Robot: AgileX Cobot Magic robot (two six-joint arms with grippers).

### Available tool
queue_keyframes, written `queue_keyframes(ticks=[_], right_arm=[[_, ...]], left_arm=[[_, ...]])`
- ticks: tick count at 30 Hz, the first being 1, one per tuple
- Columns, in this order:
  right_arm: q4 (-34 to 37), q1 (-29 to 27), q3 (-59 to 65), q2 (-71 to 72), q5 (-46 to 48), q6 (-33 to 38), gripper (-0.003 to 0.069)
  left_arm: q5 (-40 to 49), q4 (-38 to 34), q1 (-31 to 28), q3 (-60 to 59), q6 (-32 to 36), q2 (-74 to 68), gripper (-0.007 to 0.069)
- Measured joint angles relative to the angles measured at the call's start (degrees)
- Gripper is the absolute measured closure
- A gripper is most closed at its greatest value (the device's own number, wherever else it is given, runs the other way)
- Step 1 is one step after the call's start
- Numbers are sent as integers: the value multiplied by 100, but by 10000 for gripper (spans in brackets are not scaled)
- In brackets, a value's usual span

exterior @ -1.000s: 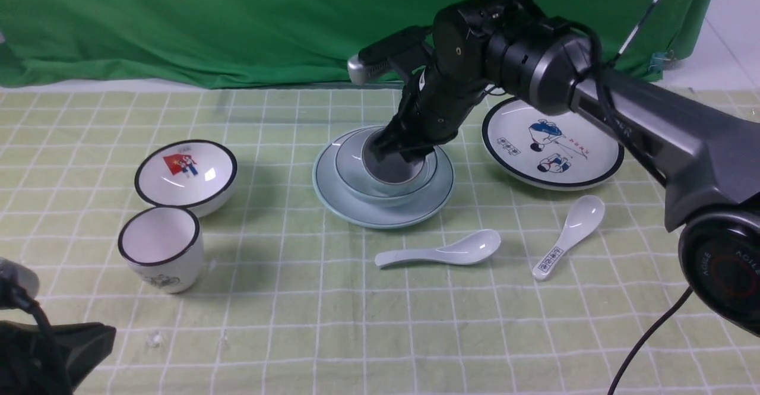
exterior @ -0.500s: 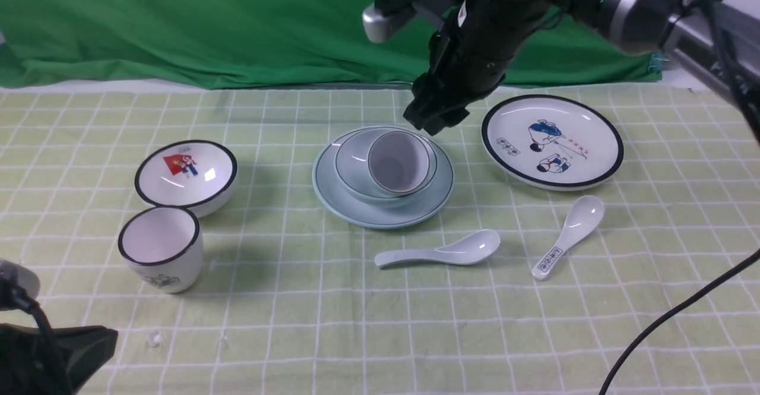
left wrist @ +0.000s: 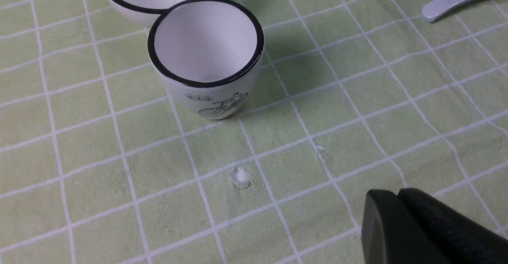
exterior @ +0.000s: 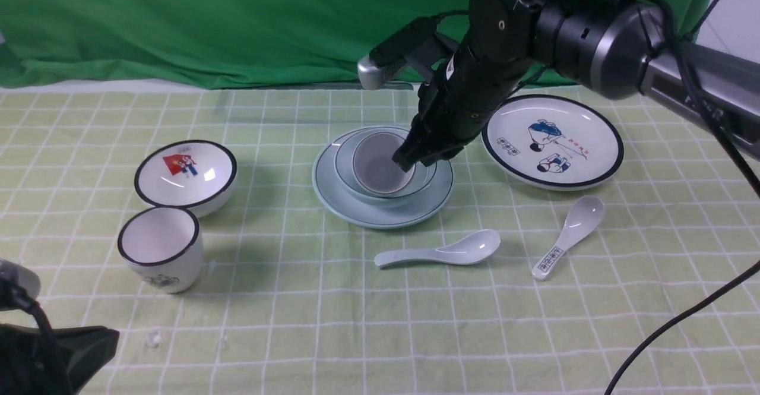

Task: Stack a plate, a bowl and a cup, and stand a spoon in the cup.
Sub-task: Use the right arm to grab a blue soup spoon

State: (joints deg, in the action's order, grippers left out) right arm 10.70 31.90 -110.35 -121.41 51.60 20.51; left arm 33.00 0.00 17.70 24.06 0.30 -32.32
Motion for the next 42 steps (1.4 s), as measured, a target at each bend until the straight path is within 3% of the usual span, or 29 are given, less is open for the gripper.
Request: queue_keyframes(ticks=[8, 21, 25, 27, 29, 30, 35, 42], right_arm=[[272, 170, 0, -243, -1050, 154, 647], [-47, 123, 0, -562, -1379, 171, 628], [-52, 123, 0, -296, -1088, 171, 572], [-65, 123, 0, 109, -782, 304, 494], [-71, 123, 0, 262, -583, 405, 464], [-71, 123, -7, 486, -92, 621, 417], [-194, 117, 382, 586, 1018, 1036, 347], [-220, 329, 1329, 168, 734, 1685, 258]], left_arm=[[-335, 0, 0, 0, 0, 0, 654], [-382, 0, 0, 0, 5, 0, 654], [-382, 0, 0, 0, 20, 0, 654], [-384, 0, 0, 0, 20, 0, 654], [-389, 0, 0, 0, 20, 0, 654], [-389, 0, 0, 0, 20, 0, 654], [-391, 0, 0, 0, 20, 0, 654], [-397, -94, 0, 0, 20, 0, 654]])
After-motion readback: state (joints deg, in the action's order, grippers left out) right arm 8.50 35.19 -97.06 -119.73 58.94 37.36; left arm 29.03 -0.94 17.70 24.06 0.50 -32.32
